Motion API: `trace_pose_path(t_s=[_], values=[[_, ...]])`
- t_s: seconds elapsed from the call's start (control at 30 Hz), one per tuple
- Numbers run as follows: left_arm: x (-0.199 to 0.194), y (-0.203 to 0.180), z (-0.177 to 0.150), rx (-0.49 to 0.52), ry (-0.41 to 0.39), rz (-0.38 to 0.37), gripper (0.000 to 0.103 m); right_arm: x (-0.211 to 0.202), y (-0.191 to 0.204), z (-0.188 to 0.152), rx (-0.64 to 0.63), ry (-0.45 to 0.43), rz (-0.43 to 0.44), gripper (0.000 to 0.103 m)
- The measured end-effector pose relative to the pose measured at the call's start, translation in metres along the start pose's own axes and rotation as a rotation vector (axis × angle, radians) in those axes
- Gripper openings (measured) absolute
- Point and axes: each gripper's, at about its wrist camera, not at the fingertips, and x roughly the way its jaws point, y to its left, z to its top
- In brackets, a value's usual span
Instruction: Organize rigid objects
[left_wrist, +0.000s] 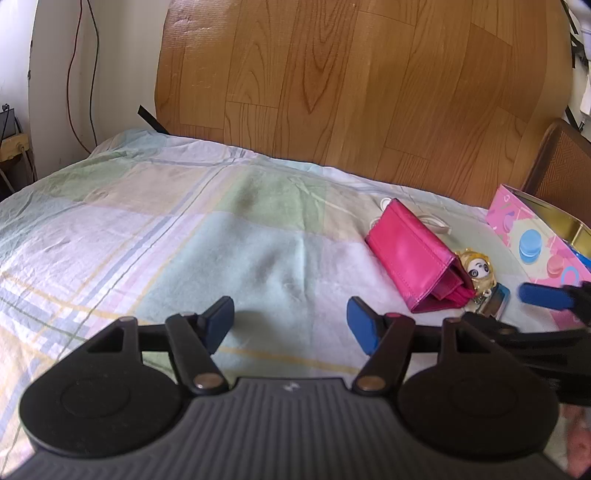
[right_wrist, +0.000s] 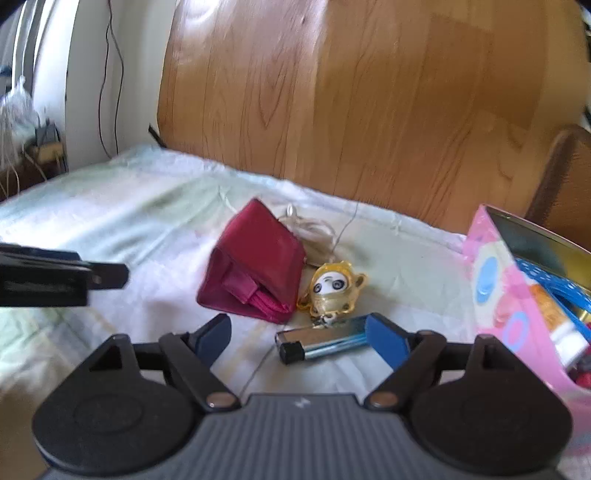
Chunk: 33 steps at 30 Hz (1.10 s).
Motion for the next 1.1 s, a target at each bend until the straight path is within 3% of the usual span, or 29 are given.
trace_pose_path(t_s=[0.07, 0.1, 0.17, 0.2, 0.23, 0.53, 0.73, 0.83, 0.9, 0.93, 1.03, 1.1], values=[[0.000, 0.000, 0.000, 0.000, 0.000, 0.001, 0.069, 0.011, 0.002, 0.001, -0.004, 0.034, 0.002, 0.062], [0.000, 0.000, 0.000, 0.001, 0.000, 0.001, 0.069, 0.010, 0.002, 0.003, -0.006, 0.019, -0.003, 0.042], [0.000, 0.000, 0.000, 0.001, 0.000, -0.001, 0.069, 0.010, 0.006, 0.003, -0.032, 0.009, -0.020, 0.027], [0.000, 0.001, 0.000, 0.001, 0.001, -0.001, 0.069, 0.009, 0.008, 0.001, -0.043, 0.003, -0.011, 0.009], [0.000, 0.000, 0.000, 0.000, 0.001, 0.000, 0.069, 0.009, 0.012, 0.000, -0.050, 0.012, -0.002, 0.004], [0.000, 0.003, -0.001, -0.020, 0.005, -0.021, 0.070, -0.011, 0.013, -0.017, -0.044, 0.025, 0.035, 0.004], [-0.004, 0.005, -0.001, -0.040, -0.002, -0.122, 0.070, -0.057, 0.011, -0.042, -0.015, 0.013, 0.117, 0.004], [-0.002, 0.000, 0.004, -0.088, 0.023, -0.223, 0.070, -0.064, 0.002, -0.035, 0.003, -0.033, 0.074, 0.016], [-0.002, -0.008, 0.007, -0.089, 0.033, -0.279, 0.070, -0.057, -0.012, -0.023, 0.066, -0.043, 0.044, 0.050], [-0.003, -0.014, 0.008, -0.086, 0.034, -0.308, 0.070, -0.050, -0.021, -0.017, 0.110, -0.042, 0.040, 0.056], [-0.005, -0.029, 0.008, -0.071, 0.032, -0.331, 0.070, -0.015, -0.039, -0.005, 0.199, 0.041, 0.041, 0.060], [-0.005, -0.036, 0.005, -0.068, 0.052, -0.351, 0.070, 0.005, -0.045, -0.006, 0.226, 0.107, 0.069, 0.050]])
